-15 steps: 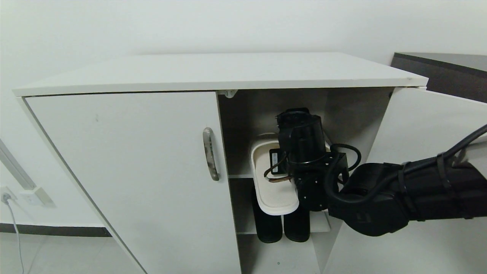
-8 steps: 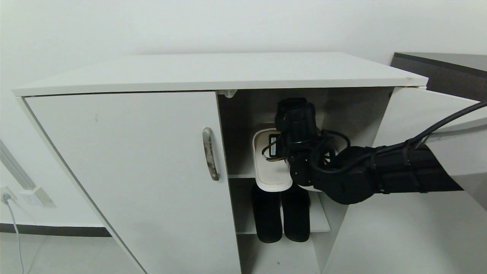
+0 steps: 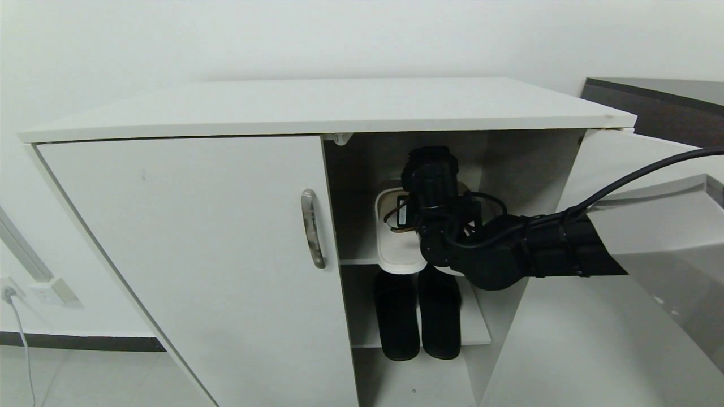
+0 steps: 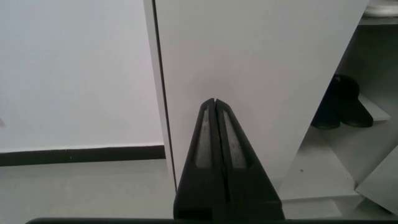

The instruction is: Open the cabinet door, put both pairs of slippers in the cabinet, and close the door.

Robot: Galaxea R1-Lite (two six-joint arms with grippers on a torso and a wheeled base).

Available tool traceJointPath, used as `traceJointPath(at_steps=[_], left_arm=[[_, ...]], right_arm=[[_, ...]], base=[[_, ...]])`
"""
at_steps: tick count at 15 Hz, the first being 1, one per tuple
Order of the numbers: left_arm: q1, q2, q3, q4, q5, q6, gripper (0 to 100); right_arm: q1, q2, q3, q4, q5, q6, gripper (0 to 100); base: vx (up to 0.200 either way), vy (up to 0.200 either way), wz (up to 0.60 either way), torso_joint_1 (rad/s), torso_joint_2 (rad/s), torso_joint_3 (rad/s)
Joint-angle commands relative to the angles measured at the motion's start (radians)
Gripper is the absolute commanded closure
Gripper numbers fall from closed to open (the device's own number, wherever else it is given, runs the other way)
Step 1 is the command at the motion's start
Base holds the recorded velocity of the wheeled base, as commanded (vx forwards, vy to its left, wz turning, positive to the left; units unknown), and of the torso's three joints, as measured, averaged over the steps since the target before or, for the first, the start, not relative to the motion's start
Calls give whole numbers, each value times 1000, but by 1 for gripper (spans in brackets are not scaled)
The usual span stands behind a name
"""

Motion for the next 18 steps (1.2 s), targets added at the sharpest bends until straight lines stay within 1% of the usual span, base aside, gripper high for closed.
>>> traceJointPath(at_steps=[1, 5, 6, 8, 10, 17, 18], left_arm=[[-1, 1, 0, 0, 0, -1, 100], [-1, 1, 0, 0, 2, -1, 100], [1, 1, 0, 0, 2, -1, 100], [-1, 1, 0, 0, 2, -1, 100], [1, 1, 0, 0, 2, -1, 100], [-1, 1, 0, 0, 2, 1, 100], [-1, 1, 0, 0, 2, 1, 100]], right_arm=[[-2, 13, -2, 0, 0, 0, 100], [-2, 15, 0, 1, 0, 0, 100], [-2, 13, 3, 4, 0, 0, 0], [3, -2, 13, 34, -1, 2, 0], [11, -35, 52, 32, -3, 3, 0], [101, -269, 314, 24, -20, 29, 0], [110, -286, 334, 24, -20, 36, 0]], base=[[0, 0, 0, 0, 0, 0], [0, 0, 0, 0, 0, 0], [0, 0, 0, 0, 0, 0], [0, 0, 0, 0, 0, 0], [0, 0, 0, 0, 0, 0], [0, 0, 0, 0, 0, 0], [0, 0, 0, 0, 0, 0]])
